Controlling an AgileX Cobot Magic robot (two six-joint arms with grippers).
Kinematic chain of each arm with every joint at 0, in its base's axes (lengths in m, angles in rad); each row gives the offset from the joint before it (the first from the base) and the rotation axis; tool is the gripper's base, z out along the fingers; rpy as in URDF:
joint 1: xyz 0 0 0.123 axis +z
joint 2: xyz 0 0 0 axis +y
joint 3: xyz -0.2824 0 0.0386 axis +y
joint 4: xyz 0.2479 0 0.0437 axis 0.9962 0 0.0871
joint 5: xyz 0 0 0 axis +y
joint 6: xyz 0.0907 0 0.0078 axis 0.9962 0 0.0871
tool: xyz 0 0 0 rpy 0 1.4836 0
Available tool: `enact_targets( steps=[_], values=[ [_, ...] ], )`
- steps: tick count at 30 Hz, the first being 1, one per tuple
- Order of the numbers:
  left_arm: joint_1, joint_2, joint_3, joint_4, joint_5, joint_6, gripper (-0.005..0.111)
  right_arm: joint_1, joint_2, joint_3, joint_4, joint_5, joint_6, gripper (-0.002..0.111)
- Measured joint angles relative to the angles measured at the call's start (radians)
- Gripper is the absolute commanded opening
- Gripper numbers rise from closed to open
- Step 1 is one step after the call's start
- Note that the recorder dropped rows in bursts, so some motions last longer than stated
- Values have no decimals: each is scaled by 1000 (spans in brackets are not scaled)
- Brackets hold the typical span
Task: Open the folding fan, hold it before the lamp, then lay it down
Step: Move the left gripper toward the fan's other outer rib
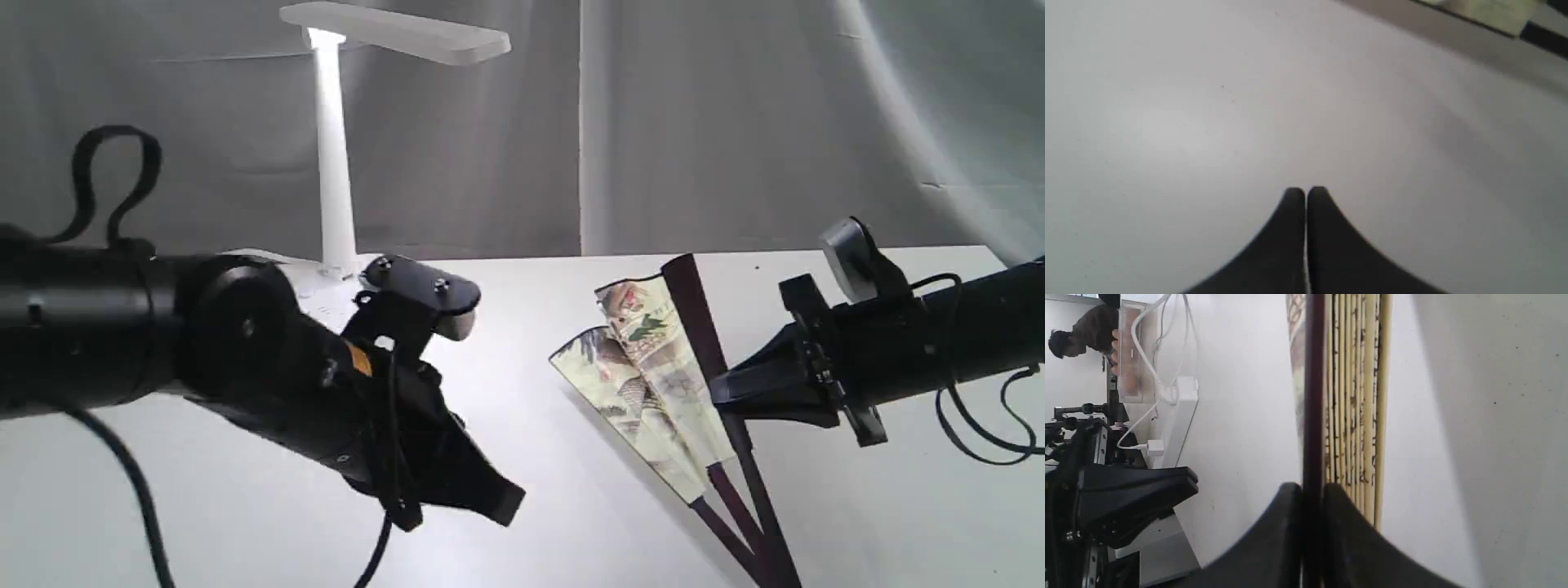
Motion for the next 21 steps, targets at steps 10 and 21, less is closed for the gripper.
enact_targets(
  steps=[10,21],
  values=[
    [-110,22,-46,454,70,-142,0,0,0,0,4,0,0,0],
    [-114,22,157,381,-449,-192,0,0,0,0,4,0,0,0]
  ],
)
